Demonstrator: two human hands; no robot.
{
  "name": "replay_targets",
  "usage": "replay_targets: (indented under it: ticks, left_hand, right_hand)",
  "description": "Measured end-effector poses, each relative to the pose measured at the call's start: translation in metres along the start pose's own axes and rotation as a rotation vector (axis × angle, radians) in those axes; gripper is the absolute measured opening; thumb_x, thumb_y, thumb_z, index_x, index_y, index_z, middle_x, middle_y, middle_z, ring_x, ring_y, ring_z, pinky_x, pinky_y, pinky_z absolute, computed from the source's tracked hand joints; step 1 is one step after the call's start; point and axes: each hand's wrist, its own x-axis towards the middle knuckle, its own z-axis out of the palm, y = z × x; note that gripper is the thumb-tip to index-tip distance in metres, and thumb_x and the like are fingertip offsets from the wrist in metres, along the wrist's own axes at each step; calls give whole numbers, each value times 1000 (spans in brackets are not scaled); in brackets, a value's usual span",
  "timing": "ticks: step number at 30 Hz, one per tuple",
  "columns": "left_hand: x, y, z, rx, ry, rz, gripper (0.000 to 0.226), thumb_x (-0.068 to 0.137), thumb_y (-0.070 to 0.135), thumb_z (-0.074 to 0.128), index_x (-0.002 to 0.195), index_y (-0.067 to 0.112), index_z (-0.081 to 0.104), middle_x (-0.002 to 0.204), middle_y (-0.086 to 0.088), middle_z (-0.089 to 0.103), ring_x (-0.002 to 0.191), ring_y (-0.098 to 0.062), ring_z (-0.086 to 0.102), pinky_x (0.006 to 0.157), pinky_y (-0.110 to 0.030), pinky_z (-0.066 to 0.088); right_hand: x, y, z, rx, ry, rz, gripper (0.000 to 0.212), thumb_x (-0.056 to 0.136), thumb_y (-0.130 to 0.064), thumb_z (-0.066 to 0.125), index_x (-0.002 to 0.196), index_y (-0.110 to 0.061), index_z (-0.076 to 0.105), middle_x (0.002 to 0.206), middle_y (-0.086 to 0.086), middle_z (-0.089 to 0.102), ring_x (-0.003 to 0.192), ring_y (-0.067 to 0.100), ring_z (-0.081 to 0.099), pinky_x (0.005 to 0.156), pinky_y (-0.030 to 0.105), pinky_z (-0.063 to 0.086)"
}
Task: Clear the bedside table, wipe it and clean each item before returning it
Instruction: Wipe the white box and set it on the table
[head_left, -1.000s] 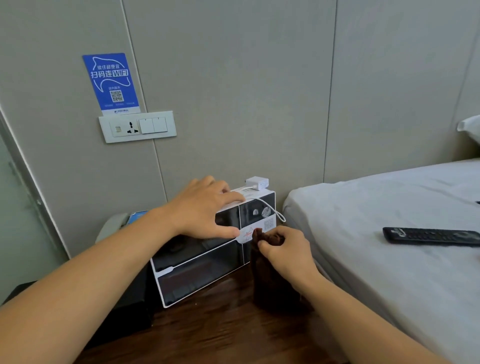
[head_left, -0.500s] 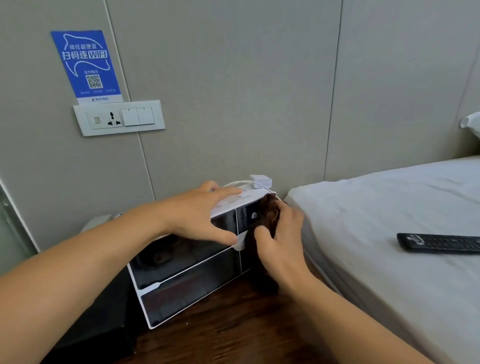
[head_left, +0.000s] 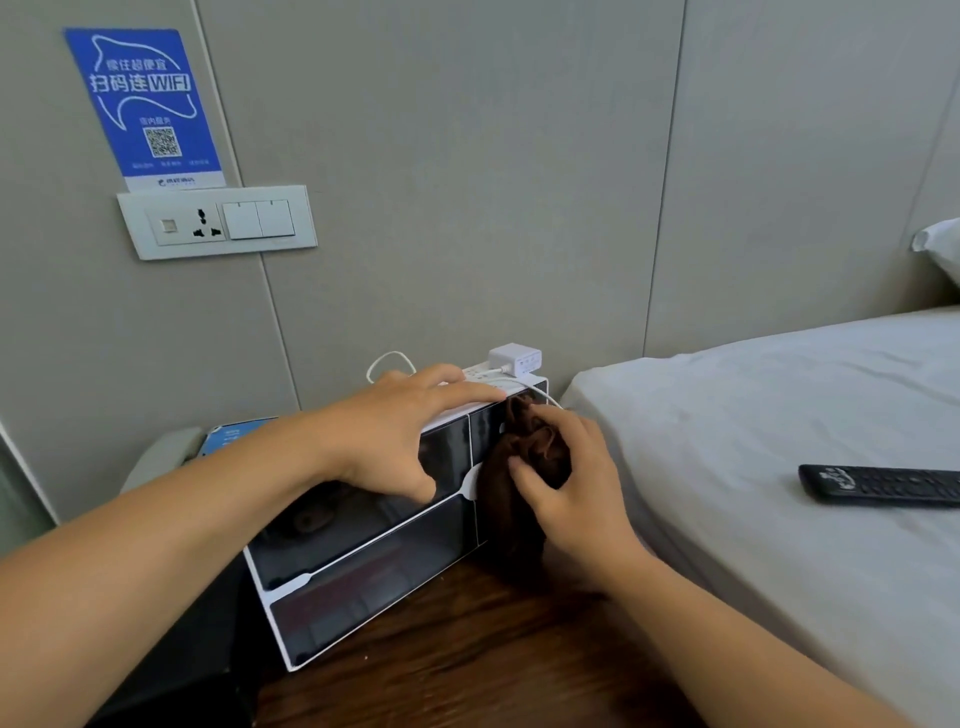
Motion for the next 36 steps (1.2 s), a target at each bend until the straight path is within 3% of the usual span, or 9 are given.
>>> replay_targets:
  ticks: [2,5,9,11,16,21,26,31,36]
  left_hand:
    - [1,-1,0,-28,-3,0,109,66,25,77,145,71,18,146,34,13,137,-24,35,112,-42,41]
    - [0,-3,-1,-78,3,22,105,64,26,75,145,69,23,134,42,16,136,-22,36,113,-41,40]
    - [1,-3,-2,-105,31,38,104,66,20,78,145,65,29,138,39,23,133,-19,38,112,-42,41]
    - [1,-4,-1,-113,40,37,104,66,19,79,146,64,31,142,35,26,133,-19,38,112,-42,41]
    - [1,0,-1,-73,32,11,104,70,17,81,147,64,29,145,32,24,133,-18,35,112,-39,41]
    - [1,-3,-1,-76,13,19,105,69,20,79,146,66,26,145,31,22,134,-20,34,114,-42,40]
    - [0,-1,-1,-84,20,30,103,57,57,79,142,72,24,146,33,25,131,-16,32,112,-40,38]
    - [1,-3,-1,-86,28,36,107,52,65,80,143,72,23,147,32,26,130,-14,31,114,-40,37]
    - [1,-3,0,-89,27,37,107,52,64,81,142,72,24,148,32,27,132,-15,32,114,-40,36]
  right_hand:
    - [4,5,0,-22,64,80,45,85,-21,79,116,-45,59,113,-6,58,103,-10,54,89,3,39]
    - [14,7,-1,-42,193,228,31,87,-22,75,115,-33,66,108,1,59,89,-1,52,90,19,44]
    - [-5,-10,15,-82,70,18,31,88,-18,76,117,-23,67,108,-3,55,91,-2,49,86,5,36]
    - [-6,-12,16,-108,14,-27,26,90,-22,75,114,-24,64,106,-7,56,93,-1,53,84,7,39]
    - [24,-8,1,-5,287,183,23,92,-17,70,108,-28,57,102,-7,66,95,11,62,86,25,47]
    - [-15,-23,29,-43,93,-30,26,90,-15,73,113,-23,64,108,-8,57,97,-1,54,87,8,40]
    - [25,-1,8,-23,330,248,17,94,-15,66,109,-23,64,107,-2,64,101,14,60,87,23,42]
    - [-18,-23,30,-83,33,-55,27,91,-13,69,116,-20,63,114,-8,51,98,3,53,89,17,43]
    - [20,-14,9,-51,230,94,17,92,-10,69,104,-21,65,106,-4,57,90,5,55,87,26,47]
